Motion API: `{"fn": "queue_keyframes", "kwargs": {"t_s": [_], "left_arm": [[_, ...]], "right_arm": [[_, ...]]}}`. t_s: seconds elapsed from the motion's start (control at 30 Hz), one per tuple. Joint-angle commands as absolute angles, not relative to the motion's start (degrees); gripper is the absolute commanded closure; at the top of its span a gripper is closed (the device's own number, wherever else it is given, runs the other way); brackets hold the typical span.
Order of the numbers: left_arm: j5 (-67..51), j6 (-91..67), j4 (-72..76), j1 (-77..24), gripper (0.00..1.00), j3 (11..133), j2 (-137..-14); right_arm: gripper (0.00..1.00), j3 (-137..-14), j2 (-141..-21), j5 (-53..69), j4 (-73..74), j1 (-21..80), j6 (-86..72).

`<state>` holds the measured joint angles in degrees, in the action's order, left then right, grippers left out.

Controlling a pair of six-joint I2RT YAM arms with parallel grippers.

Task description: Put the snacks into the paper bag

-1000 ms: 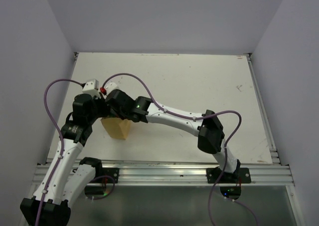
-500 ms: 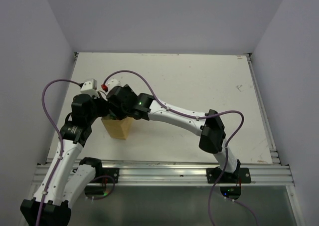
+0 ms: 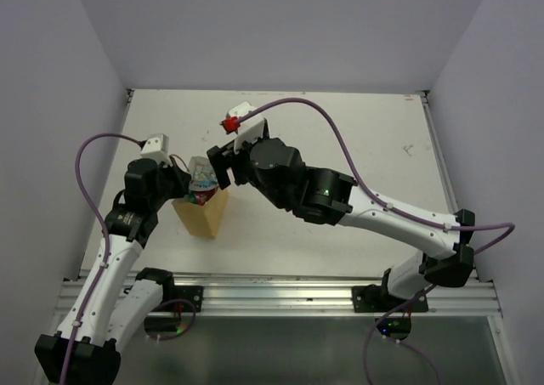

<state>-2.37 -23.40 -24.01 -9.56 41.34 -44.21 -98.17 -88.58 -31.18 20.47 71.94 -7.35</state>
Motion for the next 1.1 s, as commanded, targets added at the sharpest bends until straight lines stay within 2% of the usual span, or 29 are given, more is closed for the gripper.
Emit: {"fn": "queue_keyframes", "kwargs": {"t_s": [0.0,0.13,0.47,0.67,0.87,0.93,0.97,1.07], "left_arm": [[-4.22,-23.11,-23.73,-10.02,1.0,40.96,-44.47],[-4.39,-23.03,-23.82,-10.02,1.0,40.96,-44.56],[-4.39,-23.03,-23.73,-10.02,1.0,41.04,-44.21],[-4.48,-23.03,-23.73,-10.02,1.0,40.96,-43.95],[-5.45,-22.76,-23.55,-10.11,1.0,40.96,-43.95],[-6.24,-22.59,-23.21,-10.11,1.0,40.87,-43.77],[-6.85,-22.59,-22.94,-10.02,1.0,40.87,-43.68],[-7.29,-22.76,-22.42,-10.02,1.0,40.87,-42.81]], "right_arm": [[0.22,-95.19,-91.76,-34.1,18.98,71.54,-11.16],[0.22,-91.76,-93.07,-32.08,16.44,71.54,-14.32],[0.25,-93.34,-96.85,-32.69,16.61,71.54,-16.96],[0.31,-92.64,-99.22,-32.87,16.7,71.54,-17.84],[0.51,-92.81,-101.69,-33.49,16.08,71.37,-17.49],[0.71,-92.81,-102.3,-33.66,16.08,71.19,-17.32],[0.86,-92.9,-102.39,-34.1,16.17,71.02,-17.05],[1.0,-93.51,-101.34,-36.37,17.48,71.02,-15.83]]}}
